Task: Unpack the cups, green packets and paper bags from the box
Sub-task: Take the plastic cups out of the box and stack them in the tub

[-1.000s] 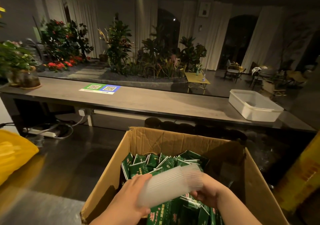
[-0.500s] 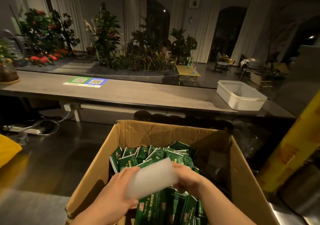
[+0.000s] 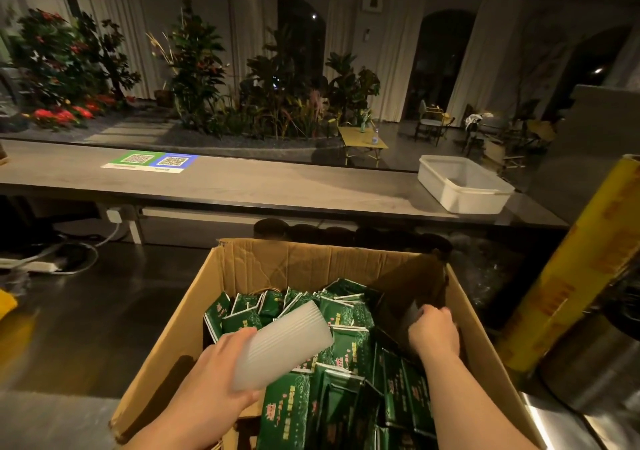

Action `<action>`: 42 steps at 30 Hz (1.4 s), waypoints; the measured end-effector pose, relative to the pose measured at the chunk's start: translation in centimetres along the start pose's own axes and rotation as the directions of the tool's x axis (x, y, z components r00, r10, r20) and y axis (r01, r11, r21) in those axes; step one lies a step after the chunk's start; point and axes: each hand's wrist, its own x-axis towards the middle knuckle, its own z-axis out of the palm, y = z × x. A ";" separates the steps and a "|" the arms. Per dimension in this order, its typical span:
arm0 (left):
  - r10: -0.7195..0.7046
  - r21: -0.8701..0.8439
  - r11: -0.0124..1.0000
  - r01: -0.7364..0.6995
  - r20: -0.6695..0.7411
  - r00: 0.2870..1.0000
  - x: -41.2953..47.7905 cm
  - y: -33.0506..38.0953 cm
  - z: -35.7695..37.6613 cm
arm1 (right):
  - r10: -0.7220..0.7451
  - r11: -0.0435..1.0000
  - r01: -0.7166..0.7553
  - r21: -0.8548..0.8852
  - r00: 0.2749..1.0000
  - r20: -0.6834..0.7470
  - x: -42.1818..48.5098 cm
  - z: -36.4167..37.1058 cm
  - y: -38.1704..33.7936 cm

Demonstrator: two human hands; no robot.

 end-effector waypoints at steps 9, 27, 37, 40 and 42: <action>0.005 -0.019 1.000 -0.005 -0.038 0.999 -0.2 0.1 0.1 | -0.231 0.566 0.055 0.823 0.969 0.094 -2.8 -0.7 -4.6; 0.063 -0.004 0.998 -0.063 0.052 0.997 -0.4 0.3 0.1 | -0.593 0.725 -0.179 0.665 0.329 0.735 -4.5 1.8 -4.1; 0.041 0.003 0.999 -0.041 -0.029 0.999 -0.2 0.2 0.3 | -0.399 0.618 -0.182 0.765 0.766 0.504 -5.0 3.2 -5.6; 0.035 0.008 0.999 -0.035 -0.060 0.998 -0.3 0.1 0.3 | 0.158 0.660 -0.150 0.736 0.986 0.059 -3.0 2.4 -4.3; 0.036 0.015 0.999 -0.036 -0.061 0.997 -0.3 0.1 0.3 | 0.405 0.620 -0.271 0.737 0.914 -0.004 -1.9 2.0 -2.6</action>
